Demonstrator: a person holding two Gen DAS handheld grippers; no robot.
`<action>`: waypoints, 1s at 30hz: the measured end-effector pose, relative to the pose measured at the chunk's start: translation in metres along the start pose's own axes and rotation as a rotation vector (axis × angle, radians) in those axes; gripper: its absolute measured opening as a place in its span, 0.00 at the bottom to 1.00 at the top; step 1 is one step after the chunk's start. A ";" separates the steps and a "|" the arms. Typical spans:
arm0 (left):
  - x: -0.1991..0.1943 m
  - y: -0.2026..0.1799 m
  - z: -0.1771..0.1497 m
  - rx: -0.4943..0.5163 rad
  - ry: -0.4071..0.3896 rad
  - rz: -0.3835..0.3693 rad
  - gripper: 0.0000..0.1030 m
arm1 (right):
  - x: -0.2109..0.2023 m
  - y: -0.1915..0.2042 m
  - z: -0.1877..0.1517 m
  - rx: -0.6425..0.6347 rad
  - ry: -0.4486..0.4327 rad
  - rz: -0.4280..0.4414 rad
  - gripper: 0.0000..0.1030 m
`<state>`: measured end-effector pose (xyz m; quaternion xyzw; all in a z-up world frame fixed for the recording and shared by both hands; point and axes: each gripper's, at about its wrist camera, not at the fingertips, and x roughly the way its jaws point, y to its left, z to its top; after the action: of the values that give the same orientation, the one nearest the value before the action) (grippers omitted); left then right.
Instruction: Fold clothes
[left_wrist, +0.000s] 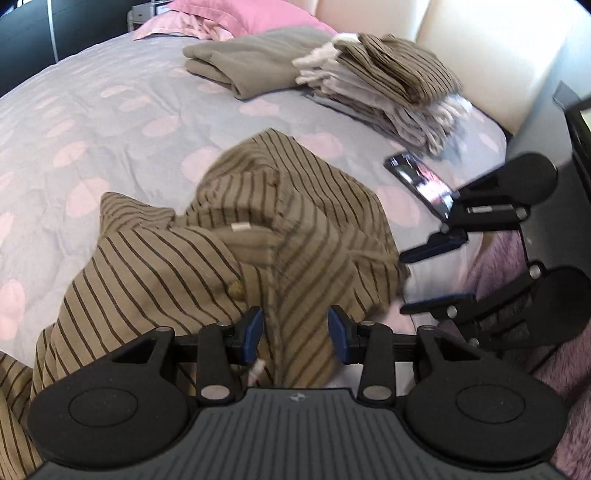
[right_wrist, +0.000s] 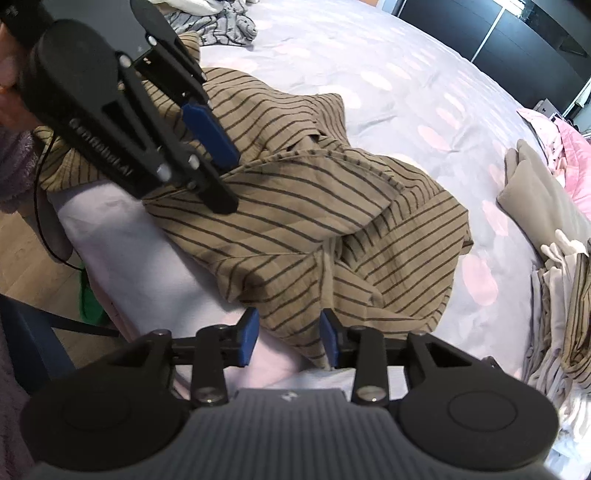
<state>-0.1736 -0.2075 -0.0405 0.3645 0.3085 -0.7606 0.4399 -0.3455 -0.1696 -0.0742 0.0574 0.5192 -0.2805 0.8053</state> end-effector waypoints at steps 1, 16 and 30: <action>0.000 0.002 0.003 -0.005 -0.006 -0.009 0.35 | 0.000 -0.003 0.001 0.010 0.001 0.001 0.39; 0.009 0.009 0.012 0.003 -0.001 0.013 0.02 | 0.027 -0.017 0.011 0.029 0.010 0.041 0.01; -0.054 0.074 0.001 -0.045 0.016 0.336 0.42 | 0.049 0.015 0.029 -0.163 0.100 0.021 0.01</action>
<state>-0.0891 -0.2152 -0.0064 0.4072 0.2637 -0.6661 0.5665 -0.2995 -0.1880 -0.1064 0.0111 0.5792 -0.2257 0.7832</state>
